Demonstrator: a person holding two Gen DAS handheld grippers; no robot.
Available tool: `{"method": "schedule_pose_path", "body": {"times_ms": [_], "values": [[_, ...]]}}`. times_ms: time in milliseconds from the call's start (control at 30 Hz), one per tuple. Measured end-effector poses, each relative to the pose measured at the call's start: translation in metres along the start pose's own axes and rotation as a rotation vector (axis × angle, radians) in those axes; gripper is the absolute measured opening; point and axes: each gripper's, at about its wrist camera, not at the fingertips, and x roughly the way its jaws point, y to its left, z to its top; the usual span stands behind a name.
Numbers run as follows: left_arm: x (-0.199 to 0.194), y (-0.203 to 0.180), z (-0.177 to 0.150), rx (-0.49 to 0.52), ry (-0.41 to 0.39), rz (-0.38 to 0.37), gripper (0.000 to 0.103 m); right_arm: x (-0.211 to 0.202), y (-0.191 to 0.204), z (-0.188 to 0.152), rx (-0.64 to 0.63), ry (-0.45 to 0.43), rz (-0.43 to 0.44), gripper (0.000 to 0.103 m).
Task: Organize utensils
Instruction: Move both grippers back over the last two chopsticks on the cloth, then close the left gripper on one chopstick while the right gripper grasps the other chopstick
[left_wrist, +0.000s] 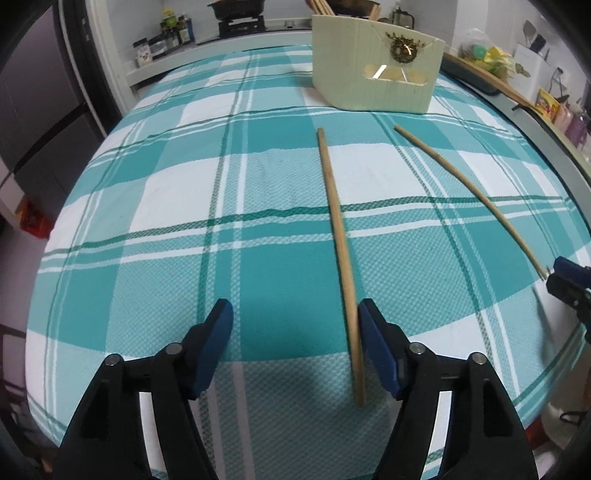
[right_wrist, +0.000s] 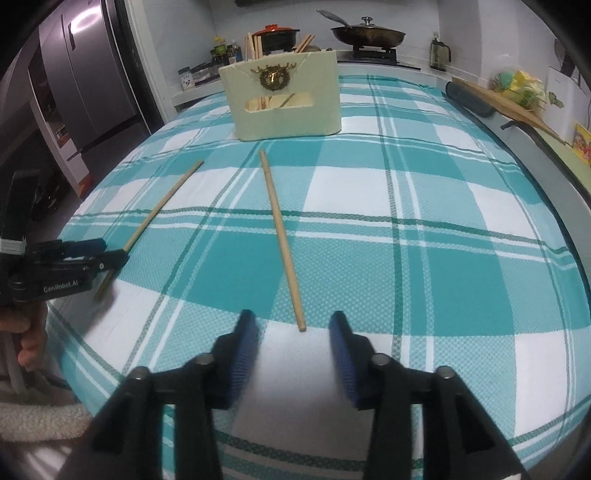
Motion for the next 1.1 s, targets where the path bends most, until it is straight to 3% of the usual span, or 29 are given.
{"method": "schedule_pose_path", "body": {"times_ms": [333,533,633,667,700,733,767,800,867,1100], "values": [[-0.002,0.001,-0.006,-0.015,-0.009,0.017,0.079,-0.005,-0.001,0.005,0.001,-0.034,-0.020,0.048],[0.004,-0.004,0.002,-0.005,-0.020,-0.003,0.079,0.010,0.012,0.026,-0.131,-0.014,-0.030,0.048],[0.007,-0.012,0.009,0.017,-0.035,-0.030,0.063,0.032,0.020,0.041,-0.188,0.025,0.004,0.048],[0.007,-0.015,0.011,0.030,-0.040,-0.037,0.052,0.039,0.023,0.043,-0.199,0.038,0.025,0.046],[0.007,-0.018,0.013,0.042,-0.046,-0.048,0.038,0.045,0.028,0.045,-0.216,0.042,0.045,0.029],[0.007,-0.021,0.014,0.053,-0.049,-0.056,0.031,0.050,0.032,0.046,-0.233,0.047,0.047,0.017],[0.007,-0.023,0.015,0.063,-0.050,-0.068,0.012,0.055,0.034,0.046,-0.235,0.055,0.030,0.007],[0.007,-0.025,0.014,0.071,-0.051,-0.073,0.007,0.054,0.033,0.046,-0.205,0.044,0.031,0.007],[0.005,-0.027,0.010,0.085,-0.061,-0.070,0.007,0.051,0.025,0.045,-0.133,0.049,0.035,0.007],[-0.014,-0.026,-0.013,0.099,-0.033,-0.122,0.008,0.013,-0.001,0.007,0.044,0.067,-0.074,0.007]]}}
